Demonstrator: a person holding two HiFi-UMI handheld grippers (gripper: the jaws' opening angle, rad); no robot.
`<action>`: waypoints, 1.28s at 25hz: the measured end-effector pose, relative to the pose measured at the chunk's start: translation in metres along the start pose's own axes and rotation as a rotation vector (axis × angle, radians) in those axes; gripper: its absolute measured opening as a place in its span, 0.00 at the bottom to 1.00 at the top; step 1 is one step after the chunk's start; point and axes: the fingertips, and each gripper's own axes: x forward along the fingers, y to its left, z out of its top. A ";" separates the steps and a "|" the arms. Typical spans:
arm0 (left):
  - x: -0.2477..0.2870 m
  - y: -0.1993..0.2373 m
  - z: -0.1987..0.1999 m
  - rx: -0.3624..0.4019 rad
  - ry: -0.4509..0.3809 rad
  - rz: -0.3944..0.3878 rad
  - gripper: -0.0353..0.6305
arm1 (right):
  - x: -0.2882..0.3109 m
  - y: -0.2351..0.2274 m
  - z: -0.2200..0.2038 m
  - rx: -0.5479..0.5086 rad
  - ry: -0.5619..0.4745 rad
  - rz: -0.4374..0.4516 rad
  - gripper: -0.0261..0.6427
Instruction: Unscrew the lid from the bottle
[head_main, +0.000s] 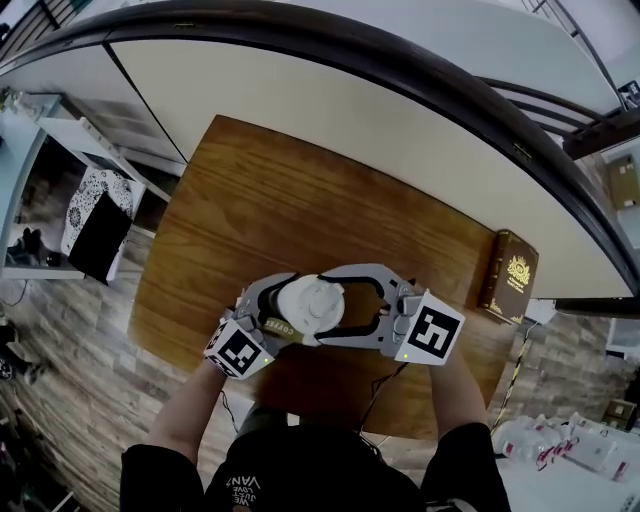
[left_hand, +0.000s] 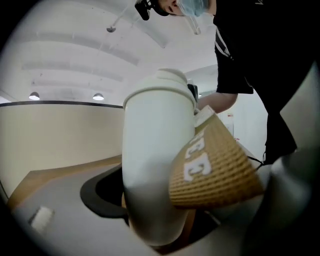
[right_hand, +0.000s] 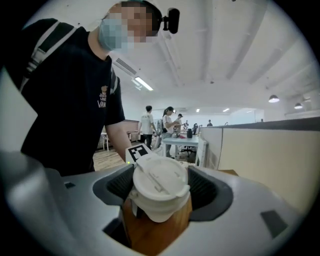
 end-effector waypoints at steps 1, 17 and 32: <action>-0.001 0.000 -0.001 0.004 0.001 -0.007 0.64 | 0.001 0.002 0.000 -0.026 0.013 0.031 0.53; -0.001 0.008 0.004 -0.029 -0.004 0.138 0.64 | -0.022 -0.010 0.019 0.209 -0.166 -0.410 0.53; -0.004 0.004 0.000 -0.025 0.009 0.240 0.65 | -0.003 -0.004 0.007 0.344 -0.195 -0.705 0.57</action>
